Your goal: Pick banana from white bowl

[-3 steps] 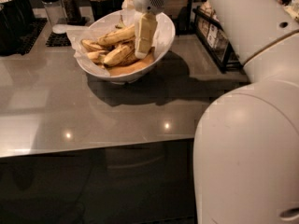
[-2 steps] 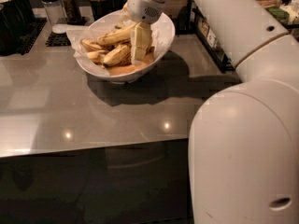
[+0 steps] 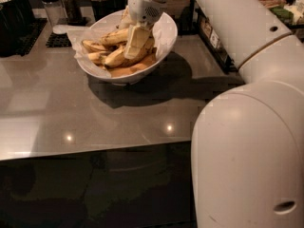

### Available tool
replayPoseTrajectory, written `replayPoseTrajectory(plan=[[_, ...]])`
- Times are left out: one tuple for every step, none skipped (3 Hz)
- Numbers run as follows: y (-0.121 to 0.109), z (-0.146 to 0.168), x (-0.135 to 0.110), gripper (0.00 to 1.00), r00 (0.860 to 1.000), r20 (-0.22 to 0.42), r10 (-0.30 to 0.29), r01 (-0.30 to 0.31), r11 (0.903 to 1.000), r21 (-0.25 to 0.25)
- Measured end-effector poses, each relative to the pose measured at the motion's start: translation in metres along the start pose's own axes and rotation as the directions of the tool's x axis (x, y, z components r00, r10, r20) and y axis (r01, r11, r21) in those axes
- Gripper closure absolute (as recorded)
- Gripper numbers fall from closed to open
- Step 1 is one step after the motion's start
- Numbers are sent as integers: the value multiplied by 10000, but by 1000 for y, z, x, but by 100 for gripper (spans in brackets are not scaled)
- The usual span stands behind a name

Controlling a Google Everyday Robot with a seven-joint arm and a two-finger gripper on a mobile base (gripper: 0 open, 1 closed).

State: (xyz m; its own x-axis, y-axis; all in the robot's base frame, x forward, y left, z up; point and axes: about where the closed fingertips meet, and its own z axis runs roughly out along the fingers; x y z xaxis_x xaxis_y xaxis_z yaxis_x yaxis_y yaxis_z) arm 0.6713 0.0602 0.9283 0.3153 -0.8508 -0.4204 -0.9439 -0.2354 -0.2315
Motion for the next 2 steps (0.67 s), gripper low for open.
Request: replayPoseTrajectory(plan=[[0,0,0,65,10000,0,0,0,10000,0],[-1,-2,-1,89,9999,144,-24,21,9999,162]])
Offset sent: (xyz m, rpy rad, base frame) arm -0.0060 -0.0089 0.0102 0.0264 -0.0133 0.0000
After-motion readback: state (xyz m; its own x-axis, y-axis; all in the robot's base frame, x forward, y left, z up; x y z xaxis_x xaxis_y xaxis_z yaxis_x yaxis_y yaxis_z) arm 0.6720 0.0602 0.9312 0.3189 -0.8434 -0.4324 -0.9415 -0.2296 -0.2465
